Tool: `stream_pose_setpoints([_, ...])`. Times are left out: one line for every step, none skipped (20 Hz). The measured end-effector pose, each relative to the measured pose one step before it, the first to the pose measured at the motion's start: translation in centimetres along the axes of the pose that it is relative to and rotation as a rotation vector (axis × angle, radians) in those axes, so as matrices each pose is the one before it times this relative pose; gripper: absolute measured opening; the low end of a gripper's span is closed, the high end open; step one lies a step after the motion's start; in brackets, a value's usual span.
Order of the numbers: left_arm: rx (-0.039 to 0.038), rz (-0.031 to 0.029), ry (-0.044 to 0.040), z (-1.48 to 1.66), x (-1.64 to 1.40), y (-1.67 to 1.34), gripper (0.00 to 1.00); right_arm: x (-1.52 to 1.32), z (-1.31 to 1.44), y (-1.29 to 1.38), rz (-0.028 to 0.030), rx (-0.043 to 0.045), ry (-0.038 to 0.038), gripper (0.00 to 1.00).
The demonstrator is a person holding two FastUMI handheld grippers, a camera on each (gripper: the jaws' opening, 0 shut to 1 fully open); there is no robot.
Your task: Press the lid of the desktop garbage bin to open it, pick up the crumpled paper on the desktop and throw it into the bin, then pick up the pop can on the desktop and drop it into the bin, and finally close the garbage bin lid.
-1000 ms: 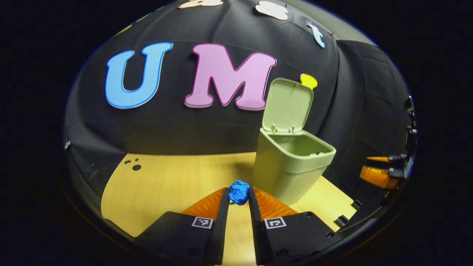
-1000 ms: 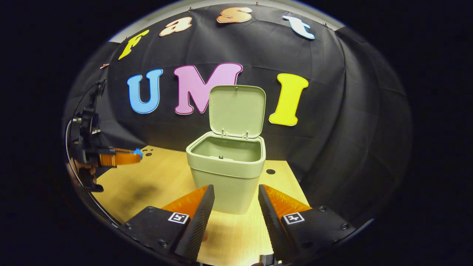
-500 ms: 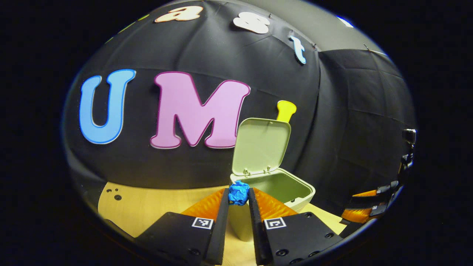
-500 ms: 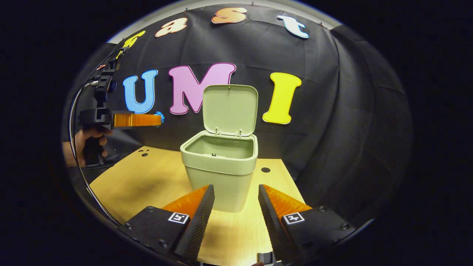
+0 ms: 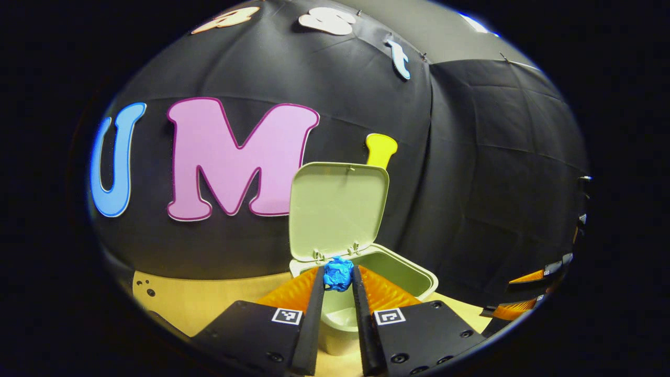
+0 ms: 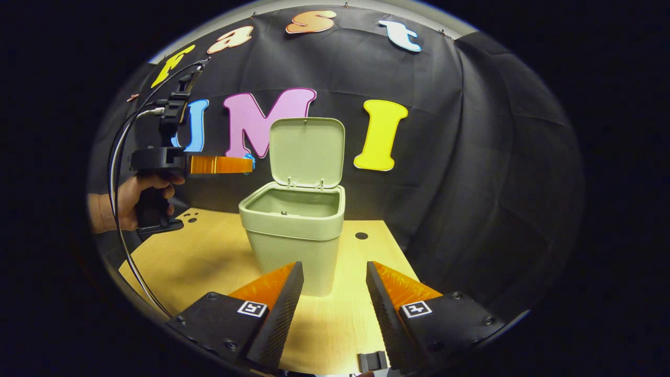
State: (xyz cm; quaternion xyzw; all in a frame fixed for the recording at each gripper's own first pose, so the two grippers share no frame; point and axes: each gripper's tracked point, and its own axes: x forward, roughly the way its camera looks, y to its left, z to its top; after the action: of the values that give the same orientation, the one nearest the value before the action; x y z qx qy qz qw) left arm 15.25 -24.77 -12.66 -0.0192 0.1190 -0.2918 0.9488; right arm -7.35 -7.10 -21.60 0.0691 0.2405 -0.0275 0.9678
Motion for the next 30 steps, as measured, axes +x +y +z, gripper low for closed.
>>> stream_pose_setpoints([0.00066,-0.00259,0.01075,-0.312,0.431,-0.029,0.36,-0.079,0.036,-0.365,-0.01202,0.0057,-0.00049,0.77])
stream_pose_setpoints([-0.00063,-0.0027,0.01182,-0.431,0.406,0.008,0.36,-0.067,-0.088,-0.392,-0.01088,0.00656,0.00094,0.77])
stream_pose_setpoints([-0.0034,-0.00231,0.01043,-0.301,0.317,0.003,0.36,-0.045,-0.218,-0.337,-0.00931,0.00607,0.00291,0.77])
stream_pose_setpoints([-0.00442,-0.0036,0.00851,-0.286,0.339,-0.064,0.36,-0.027,-0.15,-0.359,-0.00987,0.00457,0.00194,0.77])
stream_pose_setpoints([-0.00323,0.0007,0.00644,-0.226,0.15,0.092,0.36,0.192,0.038,0.079,-0.0073,0.00304,0.00208,0.77])
stream_pose_setpoints([-0.00191,0.00197,0.00711,-0.244,0.173,0.17,0.36,0.044,-0.039,-0.066,-0.00699,0.00154,0.00156,0.77])
stream_pose_setpoints([-0.00232,0.00031,0.00692,-0.123,0.166,0.085,0.36,-0.07,-0.04,-0.133,-0.00491,0.00256,0.00103,0.77])
stream_pose_setpoints([-0.00482,-0.00508,0.00855,-0.329,0.142,-0.039,0.38,-0.002,0.025,-0.038,-0.00229,0.00346,0.00035,0.77])
stream_pose_setpoints([-0.00163,0.00783,0.00845,-0.218,0.236,0.213,0.41,-0.003,-0.053,-0.025,-0.00168,0.00236,-0.00001,0.77])
stream_pose_setpoints([0.0009,-0.0025,0.01282,-0.366,0.018,0.014,0.49,0.049,-0.055,0.04,-0.0001,0.00076,0.0008,0.77])
stream_pose_setpoints([0.0052,0.00804,0.00713,-0.159,-0.091,0.186,0.65,-0.004,-0.027,0.062,0.00162,-0.00075,0.00111,0.77])
stream_pose_setpoints([0.00428,0.00924,0.00098,-0.064,0.146,0.206,0.82,0.006,-0.05,0.089,0.00239,-0.00204,0.00223,0.77])
stream_pose_setpoints([0.00054,-0.00111,-0.00338,0.114,-0.207,-0.065,0.98,-0.015,-0.072,0.042,0.00344,-0.00271,0.00165,0.77])
stream_pose_setpoints([0.00115,-0.00421,-0.00485,-0.018,-0.113,-0.155,0.98,-0.062,-0.006,0.158,0.00394,-0.00259,0.00158,0.77])
stream_pose_setpoints([0.00259,-0.00303,-0.00712,0.17,-0.245,-0.131,0.96,-0.041,-0.154,0.192,0.00665,-0.00187,0.00171,0.77])
stream_pose_setpoints([0.00479,-0.00019,-0.00591,0.049,-0.233,-0.023,0.95,-0.084,-0.118,0.345,0.01103,0.0008,0.00265,0.77])
stream_pose_setpoints([0.00715,0.00461,-0.00677,0.184,-0.447,0.025,0.95,-0.104,-0.255,0.445,0.01551,0.00274,0.0038,0.77])
stream_pose_setpoints([0.00929,0.00724,-0.00742,0.114,-0.39,0.122,0.95,-0.015,-0.13,0.392,0.01222,0.00137,0.00374,0.78])
stream_pose_setpoints([0.01075,0.01131,-0.00669,0.138,-0.563,0.178,0.95,0.061,-0.149,0.294,0.01386,-0.00068,0.00375,0.8])
stream_pose_setpoints([0.00979,0.01467,-0.00568,0.072,-0.737,0.424,0.95,0.074,-0.053,0.421,0.01374,-0.00165,0.00164,0.8])
stream_pose_setpoints([0.00497,0.0184,-0.00579,0.19,-0.757,0.451,0.95,0.048,-0.056,0.506,0.02058,-0.00142,0.00116,0.81])
stream_pose_setpoints([-0.00239,0.01877,-0.00945,0.116,-0.859,0.579,0.95,0.072,-0.005,0.695,0.02442,-0.00092,0.00032,0.82])
stream_pose_setpoints([-0.00743,0.01493,-0.00745,0.156,-0.806,0.469,0.95,0.067,-0.132,0.677,0.02865,-0.002,0.0015,0.82])
stream_pose_setpoints([-0.00721,0.01306,-0.00395,-0.092,-0.851,0.398,0.95,0.115,-0.162,0.855,0.03242,-0.00357,0.00581,0.82])
stream_pose_setpoints([-0.00611,0.01551,0.00096,-0.111,-0.844,0.504,0.95,0.16,-0.394,0.877,0.03722,-0.00724,0.01448,0.83])
stream_pose_setpoints([-0.0045,0.01717,-0.0007,-0.202,-0.842,0.597,0.95,0.16,-0.365,0.673,0.02428,-0.01108,0.0133,0.83])
stream_pose_setpoints([-0.0047,0.01653,-0.00107,-0.175,-0.848,0.56,0.95,0.278,-0.563,0.74,0.02956,-0.01613,0.01824,0.86])
stream_pose_setpoints([-0.00564,0.00999,-0.00237,-0.25,-0.844,0.359,0.95,0.25,-0.524,0.653,0.02315,-0.01808,0.01539,0.88])
stream_pose_setpoints([-0.00526,0.00446,-0.00432,-0.199,-0.849,0.259,0.95,0.171,-0.562,0.724,0.02694,-0.01602,0.01352,0.88])
stream_pose_setpoints([-0.00278,0.00564,-0.00059,-0.378,-0.815,0.309,0.95,0.29,-0.546,0.818,0.0262,-0.01359,0.01287,0.88])
